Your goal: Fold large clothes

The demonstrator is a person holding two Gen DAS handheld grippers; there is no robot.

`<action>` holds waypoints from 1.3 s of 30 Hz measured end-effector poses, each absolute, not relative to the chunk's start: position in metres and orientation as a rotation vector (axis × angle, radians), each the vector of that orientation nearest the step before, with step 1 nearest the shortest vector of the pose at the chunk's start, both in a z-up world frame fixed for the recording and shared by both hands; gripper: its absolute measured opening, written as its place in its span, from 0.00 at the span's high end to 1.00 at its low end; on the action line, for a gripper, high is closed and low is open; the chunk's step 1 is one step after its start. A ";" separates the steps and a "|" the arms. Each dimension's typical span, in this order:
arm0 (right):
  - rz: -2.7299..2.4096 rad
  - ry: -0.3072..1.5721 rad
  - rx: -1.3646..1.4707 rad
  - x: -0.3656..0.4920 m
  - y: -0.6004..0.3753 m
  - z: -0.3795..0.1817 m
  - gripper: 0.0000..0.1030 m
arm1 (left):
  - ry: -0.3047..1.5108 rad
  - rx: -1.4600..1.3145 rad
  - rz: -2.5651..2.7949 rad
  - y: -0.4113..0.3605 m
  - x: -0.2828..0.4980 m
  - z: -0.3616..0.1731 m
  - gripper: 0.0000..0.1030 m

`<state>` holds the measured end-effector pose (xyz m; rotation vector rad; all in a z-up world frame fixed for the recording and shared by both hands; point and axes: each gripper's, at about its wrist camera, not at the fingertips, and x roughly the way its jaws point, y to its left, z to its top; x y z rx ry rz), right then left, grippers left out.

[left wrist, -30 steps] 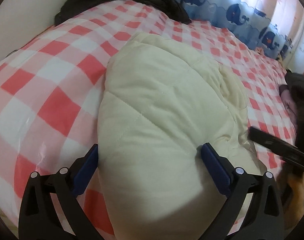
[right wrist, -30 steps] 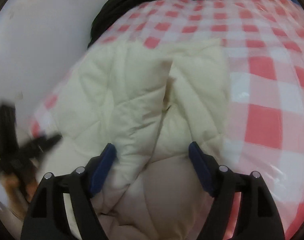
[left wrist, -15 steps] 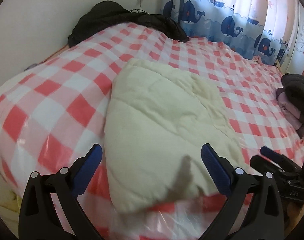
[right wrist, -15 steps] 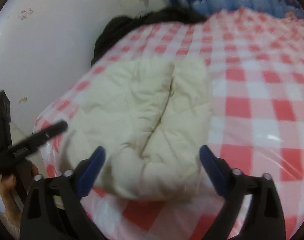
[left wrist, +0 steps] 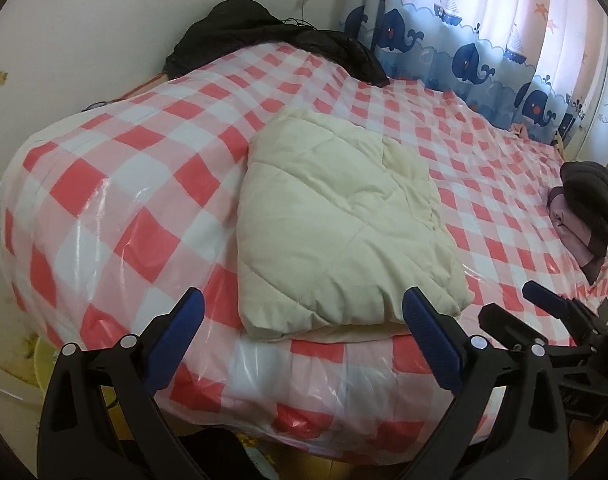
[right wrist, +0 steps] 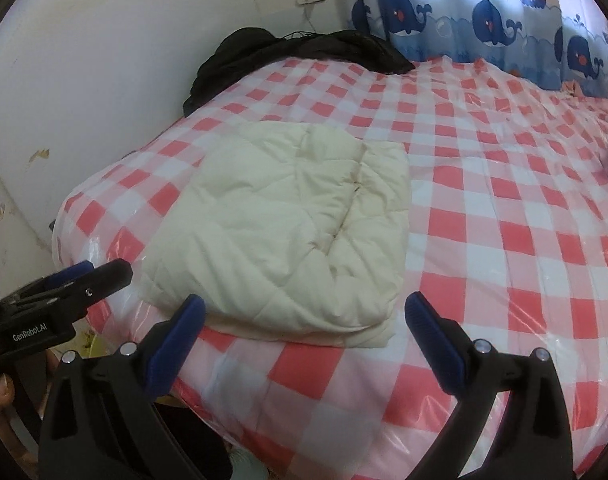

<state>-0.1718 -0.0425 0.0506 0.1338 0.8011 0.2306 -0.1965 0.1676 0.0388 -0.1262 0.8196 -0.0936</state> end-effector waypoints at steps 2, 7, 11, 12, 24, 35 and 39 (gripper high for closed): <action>0.228 0.802 0.110 -0.173 -0.037 0.052 0.07 | 0.821 -0.123 -0.094 0.167 -0.198 0.041 0.08; 0.229 0.814 0.092 -0.173 -0.031 0.053 0.07 | 0.815 -0.119 -0.094 0.167 -0.199 0.044 0.08; 0.228 0.816 0.094 -0.173 -0.030 0.053 0.07 | 0.814 -0.114 -0.093 0.168 -0.201 0.045 0.08; 0.228 0.815 0.094 -0.173 -0.030 0.053 0.07 | 0.816 -0.114 -0.095 0.169 -0.200 0.045 0.08; 0.236 0.848 0.089 -0.176 -0.029 0.047 0.07 | 0.844 -0.115 -0.097 0.173 -0.197 0.044 0.08; 0.237 0.849 0.087 -0.176 -0.031 0.048 0.07 | 0.841 -0.110 -0.092 0.176 -0.197 0.043 0.08; 0.236 0.849 0.086 -0.176 -0.029 0.048 0.07 | 0.843 -0.109 -0.092 0.175 -0.197 0.043 0.08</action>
